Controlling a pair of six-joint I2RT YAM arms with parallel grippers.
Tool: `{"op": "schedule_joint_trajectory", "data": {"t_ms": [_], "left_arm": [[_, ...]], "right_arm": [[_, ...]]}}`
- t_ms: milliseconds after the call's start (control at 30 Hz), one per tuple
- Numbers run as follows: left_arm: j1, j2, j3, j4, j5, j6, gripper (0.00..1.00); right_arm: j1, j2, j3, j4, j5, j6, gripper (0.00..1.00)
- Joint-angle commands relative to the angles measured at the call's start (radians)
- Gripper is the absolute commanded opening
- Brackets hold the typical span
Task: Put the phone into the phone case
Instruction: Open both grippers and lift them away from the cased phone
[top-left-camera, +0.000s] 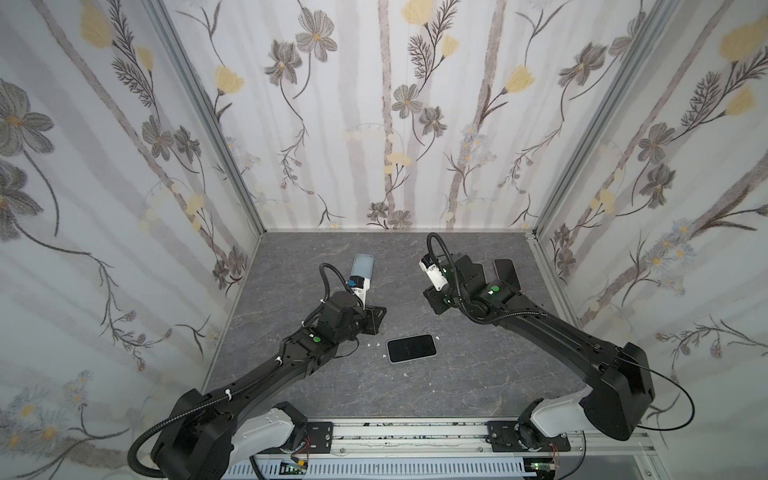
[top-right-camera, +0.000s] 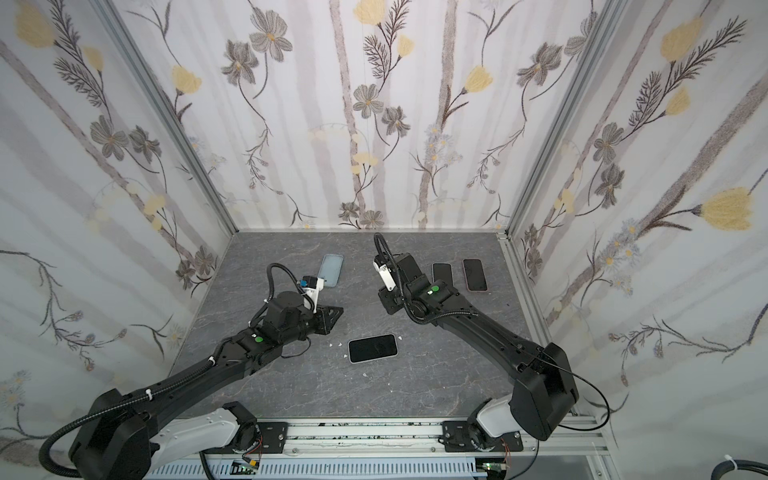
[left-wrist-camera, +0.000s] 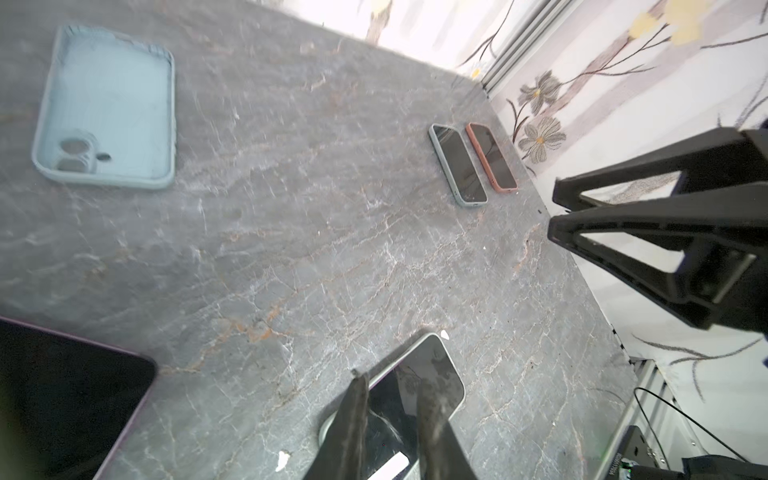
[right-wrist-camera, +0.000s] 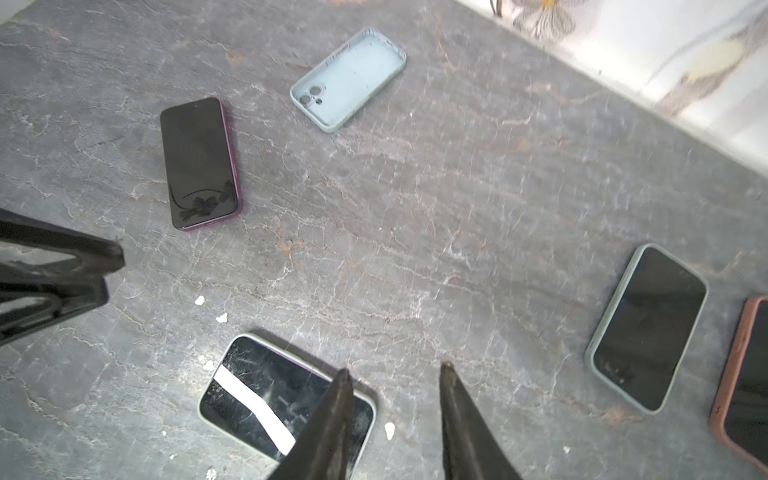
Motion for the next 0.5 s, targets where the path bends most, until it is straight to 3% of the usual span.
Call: {"op": "schedule_joint_trajectory", "data": {"t_ms": [0,167,267,400,433,467], "left_arm": [[0.003,-0.058,-0.017,0.09,-0.05,0.127,0.2],[0.004,-0.112,-0.017,0.118,0.02,0.239,0.2],[0.004,-0.133,-0.029,0.123,0.072,0.286,0.27],[0.003,-0.171,-0.071,0.108,0.123,0.368,0.58],[0.002,-0.186,-0.081,0.093,0.127,0.389,0.67],[0.003,-0.2,-0.094,0.083,0.125,0.41,0.76]], "right_arm": [[0.004,-0.037,-0.019,0.131,-0.007,-0.14,0.4],[0.005,-0.089,-0.116,0.221,-0.121,-0.263,0.54],[0.005,-0.088,-0.139,0.217,-0.186,-0.347,0.62],[0.008,-0.069,-0.155,0.163,-0.263,-0.463,0.78],[0.011,-0.066,-0.164,0.154,-0.266,-0.486,0.91],[0.013,-0.063,-0.175,0.147,-0.266,-0.505,0.98]]}}
